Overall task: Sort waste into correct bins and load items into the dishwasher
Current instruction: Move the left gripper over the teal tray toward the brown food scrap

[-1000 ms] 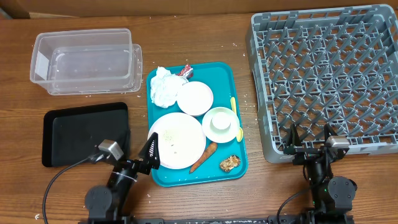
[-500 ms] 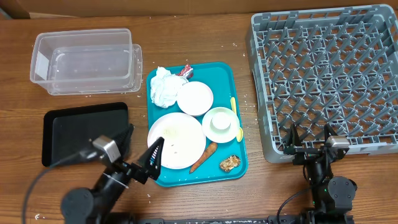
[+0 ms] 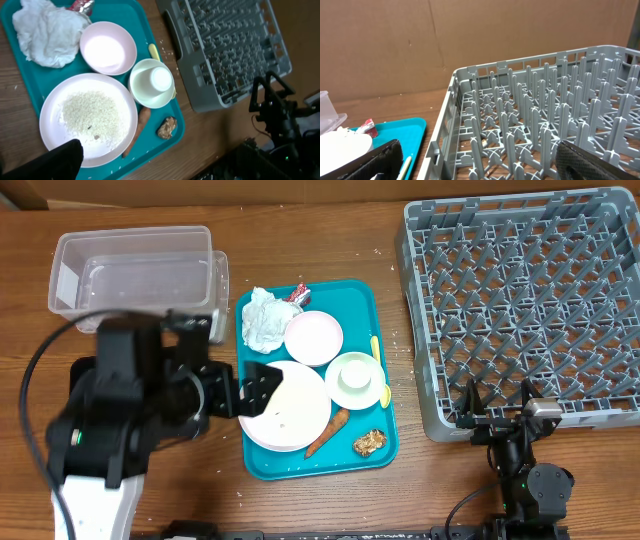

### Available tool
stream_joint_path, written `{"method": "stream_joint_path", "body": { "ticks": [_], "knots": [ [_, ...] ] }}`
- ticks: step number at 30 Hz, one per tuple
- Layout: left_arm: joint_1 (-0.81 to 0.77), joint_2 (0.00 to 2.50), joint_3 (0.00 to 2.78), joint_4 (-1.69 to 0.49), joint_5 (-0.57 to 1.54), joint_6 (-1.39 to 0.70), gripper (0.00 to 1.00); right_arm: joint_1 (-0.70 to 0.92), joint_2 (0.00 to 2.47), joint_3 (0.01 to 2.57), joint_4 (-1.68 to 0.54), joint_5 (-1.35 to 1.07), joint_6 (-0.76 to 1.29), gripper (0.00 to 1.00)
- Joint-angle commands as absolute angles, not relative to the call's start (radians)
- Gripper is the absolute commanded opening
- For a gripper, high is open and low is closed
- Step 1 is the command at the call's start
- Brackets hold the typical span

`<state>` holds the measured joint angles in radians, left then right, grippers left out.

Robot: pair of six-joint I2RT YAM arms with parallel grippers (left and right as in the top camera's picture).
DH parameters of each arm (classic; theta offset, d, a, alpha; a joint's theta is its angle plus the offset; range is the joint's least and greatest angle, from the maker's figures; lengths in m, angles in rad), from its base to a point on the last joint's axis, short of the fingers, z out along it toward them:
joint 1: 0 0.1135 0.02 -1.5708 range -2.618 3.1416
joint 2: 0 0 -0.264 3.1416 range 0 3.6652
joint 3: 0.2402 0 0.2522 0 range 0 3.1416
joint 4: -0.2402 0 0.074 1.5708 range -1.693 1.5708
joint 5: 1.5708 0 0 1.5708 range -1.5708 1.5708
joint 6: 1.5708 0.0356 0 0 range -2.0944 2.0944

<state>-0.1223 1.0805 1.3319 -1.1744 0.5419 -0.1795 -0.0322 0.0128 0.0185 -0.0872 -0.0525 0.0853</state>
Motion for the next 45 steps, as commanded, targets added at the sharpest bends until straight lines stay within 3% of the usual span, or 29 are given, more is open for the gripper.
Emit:
{"method": "stream_joint_path", "body": {
  "ticks": [1, 8, 19, 32, 45],
  "knots": [
    [-0.243, 1.151, 1.406, -1.189, 0.463, -0.127, 1.00, -0.033, 0.003, 0.008, -0.080, -0.054, 0.081, 1.00],
    [-0.413, 1.225, 1.397, -1.155, 0.458, -0.248, 1.00, -0.033, 0.003, 0.008, -0.080, -0.054, 0.081, 1.00],
    [-0.631, 1.412, 1.390, -1.193, 0.085, -0.488, 1.00, -0.033, 0.003, 0.008, -0.080, -0.054, 0.081, 1.00],
    [-0.643, 1.649, 1.390, -1.174, 0.262, -0.487, 1.00, -0.033, 0.003, 0.008, -0.080, -0.054, 0.081, 1.00],
    [-0.645, 1.739, 1.390, -1.173, 0.263, -0.445, 1.00, -0.033, 0.003, 0.008, -0.080, -0.054, 0.081, 1.00]
  ]
}}
